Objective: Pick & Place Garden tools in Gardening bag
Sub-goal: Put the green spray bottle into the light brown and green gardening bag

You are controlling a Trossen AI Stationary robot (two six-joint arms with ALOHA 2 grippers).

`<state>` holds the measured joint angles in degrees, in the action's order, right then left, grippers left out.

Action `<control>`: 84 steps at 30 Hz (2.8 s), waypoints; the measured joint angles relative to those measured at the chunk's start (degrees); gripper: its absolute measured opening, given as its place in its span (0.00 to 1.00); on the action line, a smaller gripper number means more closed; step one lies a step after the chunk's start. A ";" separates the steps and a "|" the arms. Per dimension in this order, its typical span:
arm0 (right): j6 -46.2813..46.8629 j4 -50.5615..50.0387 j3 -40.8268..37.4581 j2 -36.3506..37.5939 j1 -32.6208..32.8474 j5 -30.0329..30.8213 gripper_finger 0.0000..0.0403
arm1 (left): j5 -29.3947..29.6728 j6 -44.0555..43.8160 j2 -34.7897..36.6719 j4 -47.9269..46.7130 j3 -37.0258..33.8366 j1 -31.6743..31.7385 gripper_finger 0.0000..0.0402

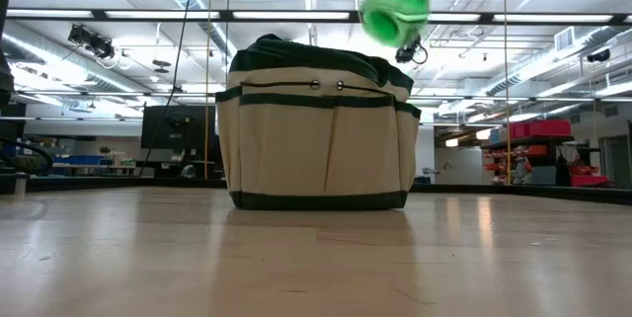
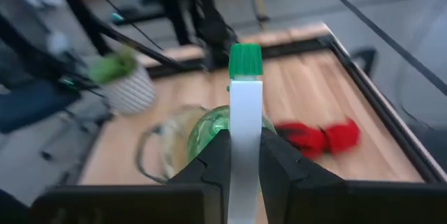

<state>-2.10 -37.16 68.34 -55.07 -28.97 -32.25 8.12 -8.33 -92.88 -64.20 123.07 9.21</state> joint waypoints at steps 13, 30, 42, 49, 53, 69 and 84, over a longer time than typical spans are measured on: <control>7.35 14.55 0.00 2.47 0.00 -10.70 0.13 | 1.21 -0.01 0.00 0.04 0.00 0.00 0.50; 18.72 44.45 0.00 2.52 2.33 -27.06 0.13 | 1.11 -0.03 0.00 0.07 0.00 -0.01 0.50; 21.15 47.99 0.00 2.49 2.45 -27.35 0.13 | 1.15 -0.05 -0.02 0.11 0.00 -0.01 0.50; 21.38 50.10 0.00 2.49 2.47 -25.23 0.13 | 1.20 -0.05 -0.02 0.13 0.00 -0.01 0.50; 23.32 52.40 0.00 2.47 2.45 -19.04 0.13 | 1.20 -0.05 -0.02 0.13 0.00 -0.01 0.50; 34.30 63.12 1.35 2.47 2.45 -11.68 0.13 | 1.20 -0.03 -0.04 0.15 0.00 -0.01 0.50; 32.28 60.31 4.59 2.43 2.45 -12.32 0.13 | 1.25 -0.01 -0.04 0.70 0.00 -0.02 0.50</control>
<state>30.18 23.15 72.93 -52.64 -26.52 -44.56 9.37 -8.34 -92.92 -63.51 123.07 9.19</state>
